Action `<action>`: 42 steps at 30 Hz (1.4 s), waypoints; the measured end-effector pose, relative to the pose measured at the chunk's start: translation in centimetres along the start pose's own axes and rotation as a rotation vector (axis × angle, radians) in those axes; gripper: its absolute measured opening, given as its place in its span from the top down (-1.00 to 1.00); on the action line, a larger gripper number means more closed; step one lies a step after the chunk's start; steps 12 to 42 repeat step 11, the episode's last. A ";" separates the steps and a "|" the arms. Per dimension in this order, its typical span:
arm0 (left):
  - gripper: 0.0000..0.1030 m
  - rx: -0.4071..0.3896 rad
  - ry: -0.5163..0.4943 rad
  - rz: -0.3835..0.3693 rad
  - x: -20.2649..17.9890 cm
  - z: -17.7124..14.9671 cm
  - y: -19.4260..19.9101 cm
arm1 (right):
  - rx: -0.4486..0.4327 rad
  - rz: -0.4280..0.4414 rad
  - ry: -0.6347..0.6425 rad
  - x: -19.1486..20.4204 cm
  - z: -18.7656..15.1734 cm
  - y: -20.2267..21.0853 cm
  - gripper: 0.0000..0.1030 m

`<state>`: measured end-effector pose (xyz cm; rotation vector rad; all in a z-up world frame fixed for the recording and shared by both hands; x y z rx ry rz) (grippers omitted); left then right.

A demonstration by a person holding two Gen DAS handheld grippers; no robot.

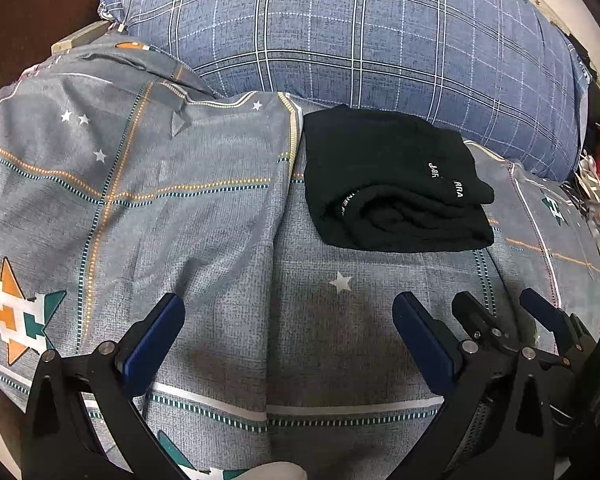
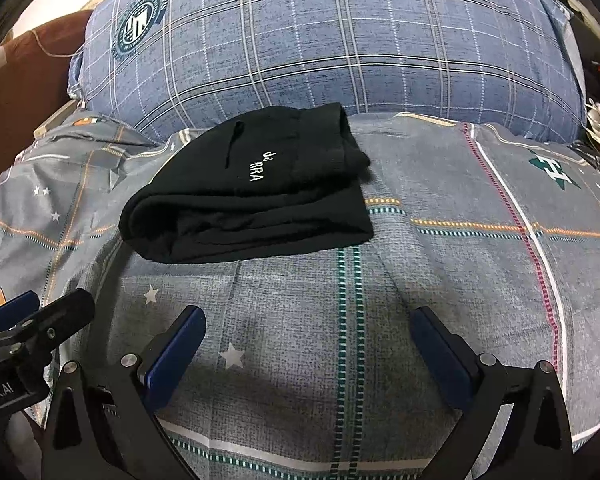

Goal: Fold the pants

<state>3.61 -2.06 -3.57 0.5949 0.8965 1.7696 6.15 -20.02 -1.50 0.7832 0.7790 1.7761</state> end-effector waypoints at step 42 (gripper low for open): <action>-1.00 0.030 0.012 -0.018 0.3 -0.1 -0.7 | 0.034 0.006 0.036 0.7 0.3 -1.5 -1.00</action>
Point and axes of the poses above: each gripper's, at about its wrist camera, not at the fingertips, and y roughly against the way its jaws point, x to its left, z to its top, the point moved 5 cm from there along -y, roughly the way its jaws point, and after that the axes turned 4 degrees about z, right-handed, at the moved point
